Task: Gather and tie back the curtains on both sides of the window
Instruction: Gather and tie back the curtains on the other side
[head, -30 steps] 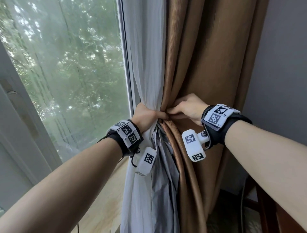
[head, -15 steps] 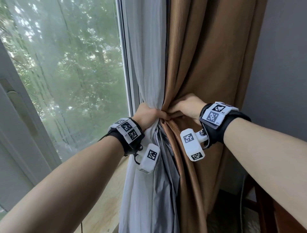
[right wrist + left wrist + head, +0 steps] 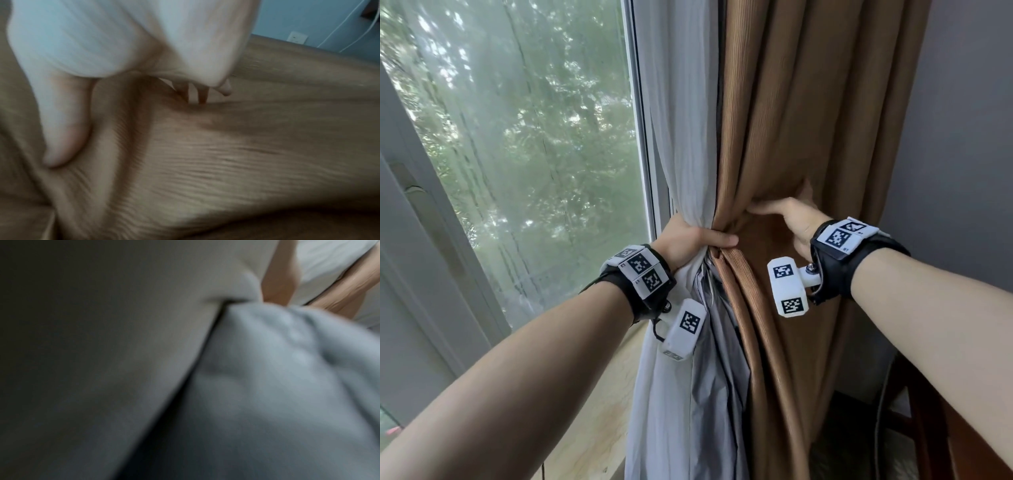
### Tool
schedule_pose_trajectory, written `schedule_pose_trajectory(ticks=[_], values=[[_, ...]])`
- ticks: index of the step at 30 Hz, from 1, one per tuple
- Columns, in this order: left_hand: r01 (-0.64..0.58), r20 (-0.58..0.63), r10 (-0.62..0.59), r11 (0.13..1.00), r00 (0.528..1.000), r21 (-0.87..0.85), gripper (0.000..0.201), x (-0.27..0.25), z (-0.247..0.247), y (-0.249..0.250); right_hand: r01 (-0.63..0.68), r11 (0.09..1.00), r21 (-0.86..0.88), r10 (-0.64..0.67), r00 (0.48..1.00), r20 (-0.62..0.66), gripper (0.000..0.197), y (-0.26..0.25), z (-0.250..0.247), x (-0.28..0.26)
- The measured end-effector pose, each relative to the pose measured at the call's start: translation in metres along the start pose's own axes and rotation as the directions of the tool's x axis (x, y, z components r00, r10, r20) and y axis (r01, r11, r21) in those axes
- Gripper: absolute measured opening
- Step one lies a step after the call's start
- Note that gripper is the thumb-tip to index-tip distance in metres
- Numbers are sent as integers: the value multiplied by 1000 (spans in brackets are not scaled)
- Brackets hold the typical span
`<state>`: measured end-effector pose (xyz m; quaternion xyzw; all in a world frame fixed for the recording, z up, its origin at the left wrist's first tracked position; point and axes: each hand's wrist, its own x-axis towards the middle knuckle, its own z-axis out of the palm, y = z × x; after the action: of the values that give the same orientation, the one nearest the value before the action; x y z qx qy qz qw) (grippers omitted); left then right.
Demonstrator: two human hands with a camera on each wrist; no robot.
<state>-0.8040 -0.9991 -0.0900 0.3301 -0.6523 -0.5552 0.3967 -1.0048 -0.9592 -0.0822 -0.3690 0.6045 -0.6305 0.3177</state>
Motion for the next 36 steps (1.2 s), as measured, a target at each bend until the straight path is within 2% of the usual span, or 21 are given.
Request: schedule_pose_trajectory(ticks=[2, 6, 8, 10, 13, 17, 18, 21, 24, 27, 33, 36], values=[[-6, -4, 6, 1000, 1000, 10, 62, 0, 0, -1, 27, 999, 36, -27, 999, 25, 147, 6, 1, 2], [15, -127, -9, 999, 992, 42, 51, 2, -1, -3, 63, 998, 1, -63, 998, -8, 106, 0, 9, -9], [13, -191, -9, 1000, 982, 23, 47, 4, -1, -5, 79, 995, -60, -84, 994, -75, 115, -3, 12, -17], [-13, -249, 13, 1000, 968, 4, 43, 4, 2, -6, 69, 991, -116, -78, 994, -82, 120, -7, 14, -21], [-63, -289, 50, 997, 956, -35, 46, 3, 11, -8, 32, 990, -137, -30, 999, 19, 101, -10, 16, -30], [-17, -189, -3, 994, 982, -105, 50, 1, 16, -7, 33, 993, -112, -15, 988, 155, 83, -8, 10, -32], [-4, -147, -14, 993, 989, -119, 47, 0, 16, -6, 30, 993, -112, -10, 984, 177, 85, -8, 9, -33], [10, 7, -9, 989, 1000, -149, 42, -3, 13, -1, 24, 995, -98, -6, 982, 187, 113, -4, 7, -22], [17, 107, 1, 986, 994, -167, 57, -5, 11, 1, -20, 997, -80, 35, 979, 200, 107, -7, 8, -20], [30, 138, -7, 985, 990, -167, 61, -6, 11, 2, -48, 997, -53, 58, 977, 206, 90, -14, 12, -31], [53, 202, -13, 980, 979, -194, 42, -7, 10, 3, -87, 993, 77, 61, 954, 293, 52, -17, 10, -39], [43, 139, -21, 987, 990, -157, 43, -4, 10, 3, -102, 988, 112, 59, 939, 340, 54, -23, 8, -42]])
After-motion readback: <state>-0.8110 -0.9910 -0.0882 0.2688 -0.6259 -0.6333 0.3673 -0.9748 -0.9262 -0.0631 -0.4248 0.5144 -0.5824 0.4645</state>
